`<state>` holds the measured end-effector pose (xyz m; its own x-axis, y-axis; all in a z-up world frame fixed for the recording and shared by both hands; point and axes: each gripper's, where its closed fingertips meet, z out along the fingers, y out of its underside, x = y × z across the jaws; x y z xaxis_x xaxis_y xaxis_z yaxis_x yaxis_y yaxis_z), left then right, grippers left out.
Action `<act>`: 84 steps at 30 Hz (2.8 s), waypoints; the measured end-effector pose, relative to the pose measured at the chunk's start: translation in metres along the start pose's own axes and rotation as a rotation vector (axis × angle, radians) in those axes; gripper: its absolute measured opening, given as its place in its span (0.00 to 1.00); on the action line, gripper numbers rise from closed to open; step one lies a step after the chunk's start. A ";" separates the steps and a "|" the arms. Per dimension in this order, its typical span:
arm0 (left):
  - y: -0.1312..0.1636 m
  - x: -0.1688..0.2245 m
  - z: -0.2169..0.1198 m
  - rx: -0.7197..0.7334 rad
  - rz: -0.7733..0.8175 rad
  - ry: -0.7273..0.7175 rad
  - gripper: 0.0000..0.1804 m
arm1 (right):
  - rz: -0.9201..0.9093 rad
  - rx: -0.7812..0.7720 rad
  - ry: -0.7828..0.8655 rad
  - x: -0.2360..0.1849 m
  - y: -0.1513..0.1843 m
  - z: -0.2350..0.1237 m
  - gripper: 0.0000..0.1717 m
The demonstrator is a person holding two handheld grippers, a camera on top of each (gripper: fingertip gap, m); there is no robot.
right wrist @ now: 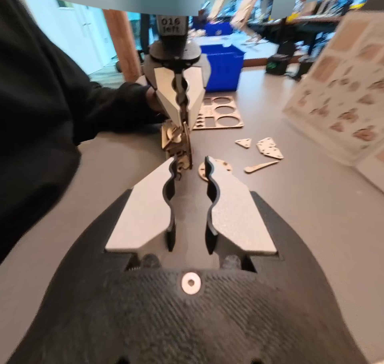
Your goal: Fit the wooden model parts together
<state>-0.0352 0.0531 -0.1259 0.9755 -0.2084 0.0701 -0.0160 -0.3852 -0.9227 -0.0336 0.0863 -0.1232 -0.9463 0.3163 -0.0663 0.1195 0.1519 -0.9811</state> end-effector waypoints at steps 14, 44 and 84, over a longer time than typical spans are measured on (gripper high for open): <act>-0.009 0.013 0.013 0.077 -0.019 0.036 0.11 | -0.189 -0.068 -0.025 -0.015 0.009 0.005 0.02; -0.057 -0.017 -0.012 0.622 -0.455 0.074 0.09 | 0.584 0.699 -0.047 0.024 -0.072 -0.002 0.01; -0.021 0.029 0.012 0.209 -0.175 0.245 0.00 | 0.265 0.147 -0.313 -0.029 -0.021 -0.008 0.13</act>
<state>-0.0042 0.0659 -0.1086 0.8778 -0.3740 0.2994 0.2166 -0.2475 -0.9444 -0.0064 0.0818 -0.0990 -0.9367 0.0237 -0.3492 0.3482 -0.0389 -0.9366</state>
